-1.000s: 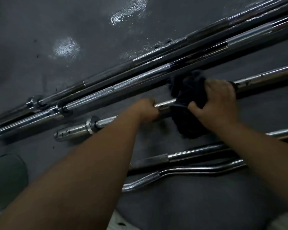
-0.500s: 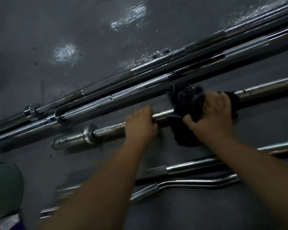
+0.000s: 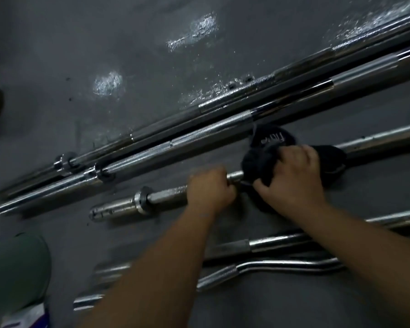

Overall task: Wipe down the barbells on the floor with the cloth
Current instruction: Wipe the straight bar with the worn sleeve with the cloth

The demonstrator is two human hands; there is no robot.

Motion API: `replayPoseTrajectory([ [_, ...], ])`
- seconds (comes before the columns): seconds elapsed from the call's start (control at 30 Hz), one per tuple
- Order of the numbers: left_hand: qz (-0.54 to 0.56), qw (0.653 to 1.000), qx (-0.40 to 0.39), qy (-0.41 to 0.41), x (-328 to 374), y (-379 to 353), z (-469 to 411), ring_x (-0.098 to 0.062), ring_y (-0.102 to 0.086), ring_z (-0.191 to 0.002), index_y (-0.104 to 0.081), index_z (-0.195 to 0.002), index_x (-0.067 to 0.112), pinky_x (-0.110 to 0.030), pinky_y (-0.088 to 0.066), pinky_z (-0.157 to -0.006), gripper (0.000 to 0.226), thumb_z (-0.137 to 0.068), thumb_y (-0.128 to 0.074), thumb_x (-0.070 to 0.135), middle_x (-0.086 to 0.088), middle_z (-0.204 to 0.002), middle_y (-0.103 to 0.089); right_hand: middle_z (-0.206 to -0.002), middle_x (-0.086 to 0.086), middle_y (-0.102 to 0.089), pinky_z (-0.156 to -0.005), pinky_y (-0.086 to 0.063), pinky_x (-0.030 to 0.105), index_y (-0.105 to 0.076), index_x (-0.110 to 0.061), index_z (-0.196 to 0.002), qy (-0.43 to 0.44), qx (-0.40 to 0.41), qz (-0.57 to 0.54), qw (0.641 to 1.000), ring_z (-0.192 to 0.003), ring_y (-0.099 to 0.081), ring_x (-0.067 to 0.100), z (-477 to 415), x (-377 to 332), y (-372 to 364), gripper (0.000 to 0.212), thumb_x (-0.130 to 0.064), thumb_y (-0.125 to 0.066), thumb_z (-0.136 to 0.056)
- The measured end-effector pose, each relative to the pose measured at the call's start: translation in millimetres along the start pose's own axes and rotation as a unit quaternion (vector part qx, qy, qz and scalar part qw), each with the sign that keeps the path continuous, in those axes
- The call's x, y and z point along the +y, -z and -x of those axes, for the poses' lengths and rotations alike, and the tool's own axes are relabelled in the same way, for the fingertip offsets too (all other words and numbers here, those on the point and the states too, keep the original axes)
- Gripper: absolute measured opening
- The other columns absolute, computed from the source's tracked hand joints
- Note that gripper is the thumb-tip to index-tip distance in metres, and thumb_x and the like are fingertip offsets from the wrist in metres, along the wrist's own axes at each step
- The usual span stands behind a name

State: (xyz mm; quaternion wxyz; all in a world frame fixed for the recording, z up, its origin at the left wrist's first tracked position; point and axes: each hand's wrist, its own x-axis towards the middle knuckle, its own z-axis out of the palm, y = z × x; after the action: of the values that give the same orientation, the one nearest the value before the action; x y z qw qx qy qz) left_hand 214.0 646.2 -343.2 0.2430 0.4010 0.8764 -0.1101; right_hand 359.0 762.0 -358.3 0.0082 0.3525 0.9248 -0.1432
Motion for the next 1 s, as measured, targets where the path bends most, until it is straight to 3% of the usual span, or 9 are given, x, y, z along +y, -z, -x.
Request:
replayPoseTrajectory([
  [0.1,0.099,0.975,-0.200,-0.017,-15,30,-29,-0.029,-0.063,-0.100,-0.061,-0.098,0.022,-0.032,-0.048,-0.082,0.021,-0.080,-0.063,0.033,-0.010,-0.109,-0.067,-0.103,0.012,-0.063,-0.101,-0.037,0.047,-0.064,-0.019,-0.122,0.141,-0.067,0.008,0.988,-0.101,-0.059,0.035,-18,12,13,0.074,-0.066,-0.040,-0.070],
  [0.17,0.063,0.988,-0.143,-0.010,-14,24,-26,-0.030,-0.062,-0.098,-0.060,-0.099,0.023,-0.033,-0.047,-0.080,0.026,-0.080,-0.062,0.039,-0.010,-0.108,-0.067,-0.103,0.011,-0.064,-0.097,-0.041,0.046,-0.063,-0.020,-0.123,0.133,-0.054,0.028,0.989,-0.100,-0.059,0.035,-27,44,20,0.073,-0.067,-0.040,-0.071],
  [0.27,-0.008,0.999,0.052,0.007,-3,-2,8,-0.033,-0.062,-0.092,-0.056,-0.093,0.022,-0.036,-0.044,-0.077,0.029,-0.075,-0.059,0.044,-0.009,-0.098,-0.067,-0.115,0.020,-0.060,-0.112,-0.027,0.048,-0.066,-0.011,-0.118,-0.042,0.050,0.000,0.998,-0.116,-0.047,0.036,1,43,11,0.064,-0.055,-0.053,-0.073],
  [0.33,-0.009,1.000,0.014,0.007,-1,3,0,-0.033,-0.064,-0.097,-0.062,-0.099,0.021,-0.035,-0.046,-0.078,0.031,-0.079,-0.060,0.045,-0.010,-0.103,-0.069,-0.117,0.021,-0.061,-0.115,-0.022,0.047,-0.069,-0.009,-0.114,-0.085,0.080,-0.036,0.993,-0.119,-0.046,0.035,5,4,2,0.059,-0.049,-0.057,-0.072],
  [0.43,0.063,0.972,-0.215,-0.075,-15,29,-25,-0.029,-0.057,-0.118,-0.061,-0.127,0.013,-0.029,-0.042,-0.091,0.038,-0.093,-0.061,0.030,-0.015,-0.130,-0.061,-0.104,0.011,-0.062,-0.108,-0.032,0.048,-0.067,-0.015,-0.113,0.082,-0.031,-0.055,0.995,-0.105,-0.055,0.034,-4,-38,-3,0.060,-0.056,-0.050,-0.072],
  [0.53,0.051,0.973,-0.179,-0.139,-35,30,-29,-0.028,-0.058,-0.113,-0.057,-0.125,0.017,-0.031,-0.044,-0.087,0.038,-0.092,-0.062,0.036,-0.011,-0.126,-0.062,-0.107,0.008,-0.064,-0.101,-0.036,0.043,-0.063,-0.020,-0.124,0.160,-0.025,-0.028,0.986,-0.101,-0.058,0.033,-19,0,2,0.065,-0.057,-0.051,-0.072],
  [0.67,-0.100,0.973,-0.064,-0.199,-122,15,14,-0.029,-0.056,-0.115,-0.028,-0.142,0.028,-0.040,-0.050,-0.087,0.053,-0.094,-0.051,0.031,-0.004,-0.133,-0.051,-0.119,0.021,-0.059,-0.115,-0.026,0.049,-0.059,-0.011,-0.124,-0.032,0.082,-0.023,0.996,-0.118,-0.048,0.039,0,36,0,0.065,-0.053,-0.052,-0.075],
  [0.8,-0.146,0.967,-0.045,-0.205,-161,0,21,-0.033,-0.063,-0.092,-0.017,-0.143,0.029,-0.043,-0.055,-0.069,0.061,-0.092,-0.051,0.028,-0.007,-0.118,-0.052,-0.131,0.025,-0.055,-0.121,-0.021,0.049,-0.058,0.001,-0.129,-0.246,0.116,-0.163,0.948,-0.130,-0.043,0.041,0,-68,-17,0.070,-0.042,-0.060,-0.074],
  [1.0,-0.106,0.948,-0.223,-0.203,-160,35,-11,-0.027,-0.061,-0.109,-0.049,-0.129,0.020,-0.029,-0.046,-0.085,0.037,-0.096,-0.052,0.037,-0.007,-0.123,-0.062,-0.133,0.007,-0.058,-0.119,-0.023,0.045,-0.062,-0.021,-0.130,0.062,-0.060,-0.067,0.994,-0.131,-0.048,0.030,-1,-155,-27,0.068,-0.054,-0.047,-0.073],
])
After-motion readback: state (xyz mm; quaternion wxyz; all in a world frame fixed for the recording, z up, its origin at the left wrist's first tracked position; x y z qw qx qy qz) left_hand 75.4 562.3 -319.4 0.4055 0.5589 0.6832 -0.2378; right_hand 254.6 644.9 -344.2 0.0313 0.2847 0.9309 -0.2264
